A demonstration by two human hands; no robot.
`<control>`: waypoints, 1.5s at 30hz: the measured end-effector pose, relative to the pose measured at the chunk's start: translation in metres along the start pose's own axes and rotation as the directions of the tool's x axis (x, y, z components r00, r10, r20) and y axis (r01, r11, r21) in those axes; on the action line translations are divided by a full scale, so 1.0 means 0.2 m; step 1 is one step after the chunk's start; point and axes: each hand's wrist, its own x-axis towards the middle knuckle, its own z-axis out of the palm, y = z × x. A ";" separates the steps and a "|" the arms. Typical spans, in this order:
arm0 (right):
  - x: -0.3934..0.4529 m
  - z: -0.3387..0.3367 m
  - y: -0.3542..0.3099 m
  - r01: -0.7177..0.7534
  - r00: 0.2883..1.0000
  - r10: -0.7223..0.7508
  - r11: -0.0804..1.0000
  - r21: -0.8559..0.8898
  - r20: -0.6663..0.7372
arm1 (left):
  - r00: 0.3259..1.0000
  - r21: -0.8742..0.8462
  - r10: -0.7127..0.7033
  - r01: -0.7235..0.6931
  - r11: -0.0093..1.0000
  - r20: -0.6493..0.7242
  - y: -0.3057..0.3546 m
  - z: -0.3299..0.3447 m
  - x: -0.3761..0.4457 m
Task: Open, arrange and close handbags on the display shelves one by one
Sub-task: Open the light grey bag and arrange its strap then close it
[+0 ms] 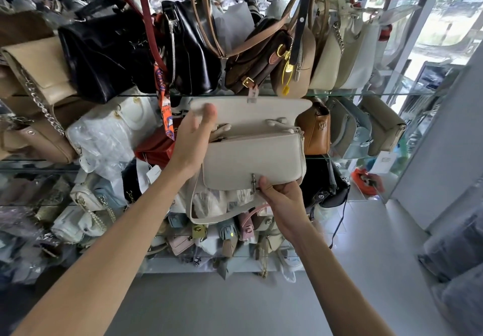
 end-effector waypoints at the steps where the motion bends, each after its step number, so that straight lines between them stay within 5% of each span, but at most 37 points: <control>1: 0.00 0.00 0.01 -0.004 1.000 0.004 1.000 -0.019 -0.007 | 0.996 -0.117 -0.087 0.084 0.990 -0.020 0.01 0.01 0.01; 6: 0.01 -0.03 0.03 -0.050 0.996 0.033 0.976 -0.214 -0.082 | 0.905 -0.379 -0.423 0.374 0.846 -0.051 0.01 0.00 0.03; 12: 0.02 -0.05 0.05 -0.197 0.948 -0.038 0.711 -0.675 -0.316 | 0.879 -0.420 -0.473 0.410 0.809 -0.053 -0.01 -0.01 0.01; 17: 0.01 -0.04 0.04 -0.147 0.986 -0.012 0.419 -0.896 -0.167 | 0.910 -0.300 -0.395 0.345 0.889 -0.124 -0.02 0.03 -0.02; 20: 0.00 0.00 0.01 0.081 0.994 -0.101 0.430 -0.899 0.041 | 0.912 -0.309 -0.391 0.339 0.889 -0.123 -0.08 0.05 -0.05; 25: 0.02 0.14 -0.02 0.492 0.849 -0.405 0.377 -0.784 0.338 | 0.890 -0.399 -0.446 0.375 0.837 -0.098 -0.12 0.08 -0.11; 30: 0.07 0.22 -0.06 0.526 0.848 -0.250 0.290 -0.800 0.467 | 0.896 -0.459 -0.438 0.359 0.812 -0.074 -0.15 0.12 -0.15; 35: 0.09 0.23 -0.01 0.633 0.753 -0.316 0.108 -0.766 0.578 | 0.888 -0.495 -0.451 0.356 0.792 -0.084 -0.16 0.13 -0.17; 40: 0.11 0.20 -0.02 0.575 0.818 -0.227 0.357 -0.737 0.528 | 0.892 -0.492 -0.446 0.360 0.793 -0.067 -0.18 0.10 -0.19; 45: 0.10 0.21 -0.05 0.417 0.909 -0.225 0.432 -0.800 0.352 | 0.917 -0.462 -0.378 0.281 0.841 -0.130 -0.23 0.10 -0.20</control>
